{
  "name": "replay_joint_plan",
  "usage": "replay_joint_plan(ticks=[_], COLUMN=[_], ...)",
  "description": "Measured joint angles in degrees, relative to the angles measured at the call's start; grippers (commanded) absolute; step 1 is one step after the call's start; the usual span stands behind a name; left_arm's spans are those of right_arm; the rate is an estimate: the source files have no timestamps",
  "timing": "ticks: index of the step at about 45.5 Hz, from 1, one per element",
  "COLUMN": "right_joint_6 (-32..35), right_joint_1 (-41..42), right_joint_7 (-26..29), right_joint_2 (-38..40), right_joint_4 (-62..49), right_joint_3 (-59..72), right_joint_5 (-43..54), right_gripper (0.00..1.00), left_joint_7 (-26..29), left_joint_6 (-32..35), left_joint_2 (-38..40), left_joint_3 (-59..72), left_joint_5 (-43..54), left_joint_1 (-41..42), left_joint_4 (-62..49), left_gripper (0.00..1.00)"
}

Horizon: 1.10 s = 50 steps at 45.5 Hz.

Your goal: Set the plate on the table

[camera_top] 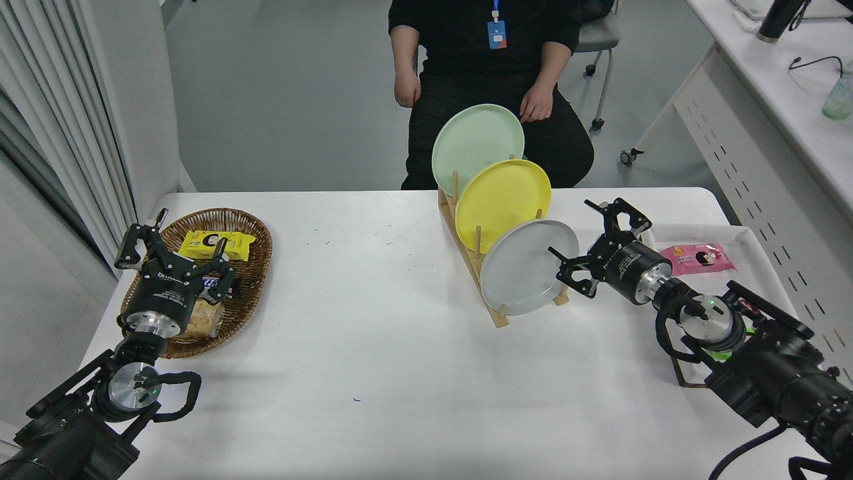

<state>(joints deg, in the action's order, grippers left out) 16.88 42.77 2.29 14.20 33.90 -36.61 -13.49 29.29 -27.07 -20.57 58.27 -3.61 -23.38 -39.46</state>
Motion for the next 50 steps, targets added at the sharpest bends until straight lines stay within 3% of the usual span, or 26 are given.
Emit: replay_joint_plan(ticks=[50], right_joint_6=[-6.21], right_joint_1=[4.64], right_joint_7=[0.63], right_joint_2=[4.08], right_joint_4=[7.84], right_joint_3=[7.47], right_joint_5=[0.81], right_gripper=[0.98], left_joint_7=[-0.04], left_joint_6=[0.00], left_joint_2=[0.00], left_joint_3=[0.00], left_joint_5=[0.01], left_joint_1=[0.00], left_joint_4=[0.00], left_gripper=[0.98])
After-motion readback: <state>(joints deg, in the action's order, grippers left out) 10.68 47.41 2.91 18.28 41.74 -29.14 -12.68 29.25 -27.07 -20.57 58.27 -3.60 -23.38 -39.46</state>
